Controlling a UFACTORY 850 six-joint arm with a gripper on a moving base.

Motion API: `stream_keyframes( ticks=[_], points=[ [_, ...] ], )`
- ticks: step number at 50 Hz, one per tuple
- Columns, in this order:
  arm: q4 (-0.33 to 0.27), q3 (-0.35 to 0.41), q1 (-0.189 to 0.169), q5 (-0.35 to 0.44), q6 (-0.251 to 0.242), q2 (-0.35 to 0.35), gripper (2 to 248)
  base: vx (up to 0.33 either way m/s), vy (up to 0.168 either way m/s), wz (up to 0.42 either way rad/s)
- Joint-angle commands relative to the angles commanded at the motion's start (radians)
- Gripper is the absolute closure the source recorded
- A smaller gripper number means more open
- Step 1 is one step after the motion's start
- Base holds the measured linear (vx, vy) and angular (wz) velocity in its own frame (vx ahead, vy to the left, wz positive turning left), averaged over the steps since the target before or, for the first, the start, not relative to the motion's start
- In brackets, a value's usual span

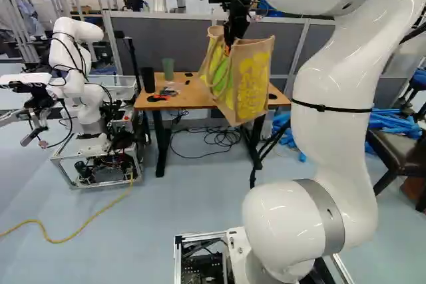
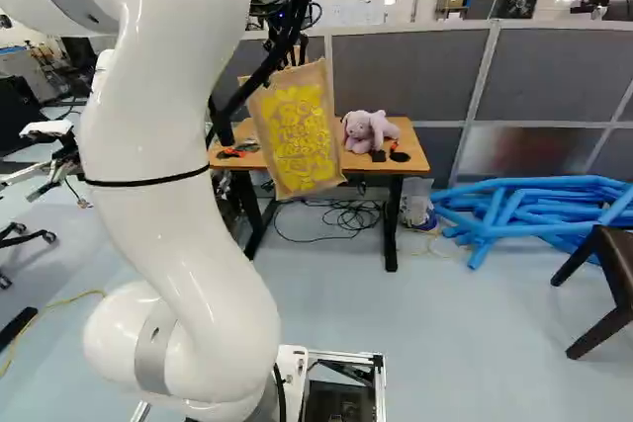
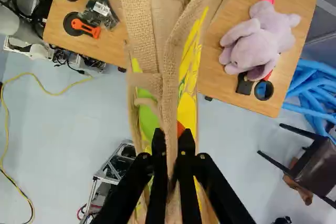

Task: Pick up the bag on the ground and place it on the table

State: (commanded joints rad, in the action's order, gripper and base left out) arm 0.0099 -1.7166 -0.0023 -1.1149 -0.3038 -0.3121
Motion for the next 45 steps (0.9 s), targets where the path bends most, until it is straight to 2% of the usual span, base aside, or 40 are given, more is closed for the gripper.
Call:
stream_keyframes(
  ticks=[9,25,45],
  points=[
    [0.0,0.0,0.0,0.0,0.0,0.0,227,0.173,0.069,-0.087],
    [0.0,0.0,0.0,0.0,0.0,0.0,227,0.165,0.024,-0.281],
    [0.0,0.0,0.0,0.0,0.0,0.0,227,0.149,0.073,-0.035]
  ],
)
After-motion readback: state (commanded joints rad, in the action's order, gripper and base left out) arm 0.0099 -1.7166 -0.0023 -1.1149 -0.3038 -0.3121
